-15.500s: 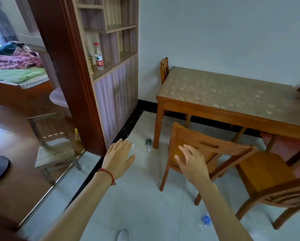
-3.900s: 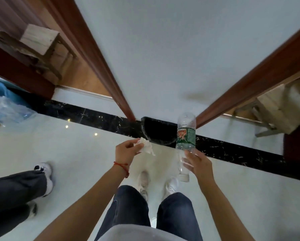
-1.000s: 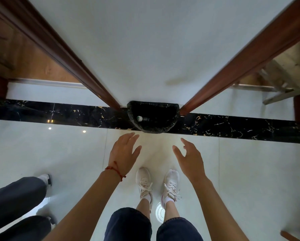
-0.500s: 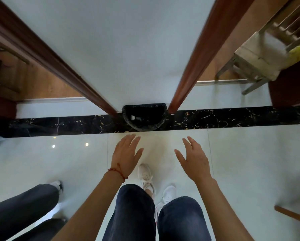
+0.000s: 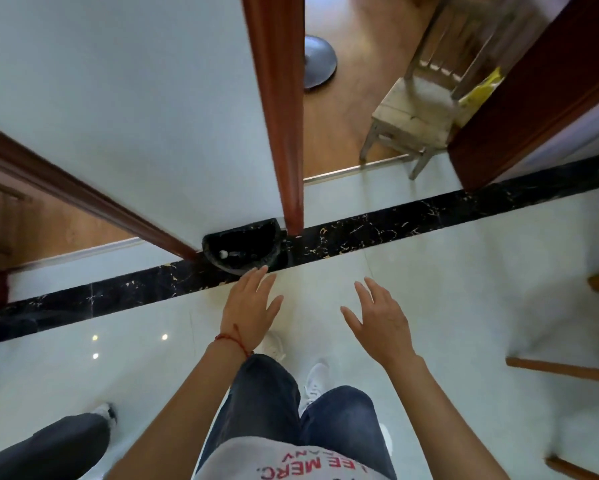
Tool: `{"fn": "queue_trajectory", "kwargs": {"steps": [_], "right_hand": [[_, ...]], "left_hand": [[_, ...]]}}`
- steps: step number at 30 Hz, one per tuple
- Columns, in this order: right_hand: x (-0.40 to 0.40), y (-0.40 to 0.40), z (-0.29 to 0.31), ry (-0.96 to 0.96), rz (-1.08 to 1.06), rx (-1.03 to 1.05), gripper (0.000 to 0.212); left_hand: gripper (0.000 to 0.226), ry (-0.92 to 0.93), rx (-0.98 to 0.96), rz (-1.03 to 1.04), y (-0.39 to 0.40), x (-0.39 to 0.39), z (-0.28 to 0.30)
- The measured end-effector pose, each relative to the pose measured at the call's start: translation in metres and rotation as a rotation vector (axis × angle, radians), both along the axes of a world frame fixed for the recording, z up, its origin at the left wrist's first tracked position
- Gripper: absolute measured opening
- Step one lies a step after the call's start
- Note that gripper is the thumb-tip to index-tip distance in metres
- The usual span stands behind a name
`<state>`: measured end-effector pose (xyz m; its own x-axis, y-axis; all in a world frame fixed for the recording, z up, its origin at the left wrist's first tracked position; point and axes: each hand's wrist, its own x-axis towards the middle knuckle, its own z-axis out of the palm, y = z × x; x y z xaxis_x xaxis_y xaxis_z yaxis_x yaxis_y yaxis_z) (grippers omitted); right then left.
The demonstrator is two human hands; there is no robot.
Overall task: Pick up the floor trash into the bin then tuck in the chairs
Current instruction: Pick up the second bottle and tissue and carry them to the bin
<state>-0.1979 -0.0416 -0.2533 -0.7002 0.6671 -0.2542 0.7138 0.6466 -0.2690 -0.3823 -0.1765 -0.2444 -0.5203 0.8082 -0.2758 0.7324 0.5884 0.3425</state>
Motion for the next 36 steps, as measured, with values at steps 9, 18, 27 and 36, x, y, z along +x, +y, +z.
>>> {"fn": "queue_trajectory", "kwargs": {"steps": [9, 18, 27, 36], "right_hand": [[0.085, 0.002, 0.017, 0.033, -0.413, -0.053, 0.056], [0.133, -0.028, 0.024, 0.032, -0.852, -0.091, 0.059], [0.159, -0.085, 0.039, 0.071, -1.341, -0.157, 0.059], [0.192, -0.168, 0.06, 0.116, -1.742, -0.128, 0.058]], "left_hand": [[0.053, 0.005, 0.003, -0.321, 0.061, 0.051, 0.022], [0.072, -0.004, -0.068, -0.791, 0.124, 0.088, 0.024], [0.05, -0.013, -0.009, -1.172, 0.17, 0.133, 0.027], [0.051, -0.035, -0.019, -1.49, 0.153, 0.219, 0.039]]}}
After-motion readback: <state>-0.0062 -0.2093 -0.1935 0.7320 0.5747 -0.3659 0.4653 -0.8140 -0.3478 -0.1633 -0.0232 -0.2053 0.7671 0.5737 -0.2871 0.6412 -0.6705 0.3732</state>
